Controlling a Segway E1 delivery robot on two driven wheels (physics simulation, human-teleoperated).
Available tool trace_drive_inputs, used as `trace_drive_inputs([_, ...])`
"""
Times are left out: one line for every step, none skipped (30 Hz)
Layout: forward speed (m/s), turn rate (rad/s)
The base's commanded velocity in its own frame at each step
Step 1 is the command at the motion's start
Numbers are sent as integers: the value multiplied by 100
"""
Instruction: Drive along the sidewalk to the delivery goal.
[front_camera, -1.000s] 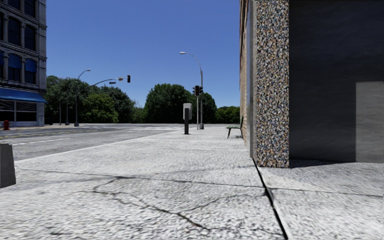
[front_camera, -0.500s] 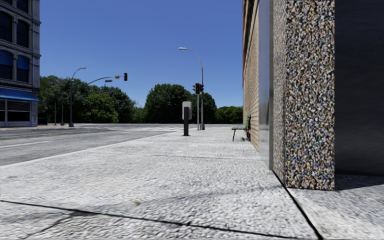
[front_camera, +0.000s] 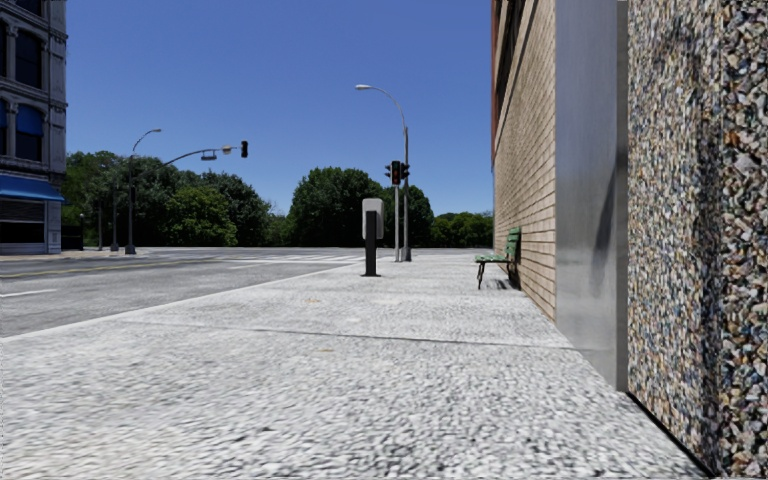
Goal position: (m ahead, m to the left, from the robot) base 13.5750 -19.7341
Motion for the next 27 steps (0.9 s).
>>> trace_drive_inputs([200,0])
trace_drive_inputs([200,0])
trace_drive_inputs([200,0])
trace_drive_inputs([200,0])
trace_drive_inputs([200,0])
trace_drive_inputs([200,0])
trace_drive_inputs([200,0])
trace_drive_inputs([200,0])
trace_drive_inputs([200,0])
trace_drive_inputs([200,0])
trace_drive_inputs([200,0])
trace_drive_inputs([200,0])
trace_drive_inputs([200,0])
trace_drive_inputs([200,0])
trace_drive_inputs([200,0])
trace_drive_inputs([200,0])
trace_drive_inputs([200,0])
trace_drive_inputs([200,0])
trace_drive_inputs([200,0])
trace_drive_inputs([200,0])
trace_drive_inputs([200,0])
trace_drive_inputs([200,0])
trace_drive_inputs([200,0])
trace_drive_inputs([200,0])
trace_drive_inputs([200,0])
trace_drive_inputs([200,0])
trace_drive_inputs([200,0])
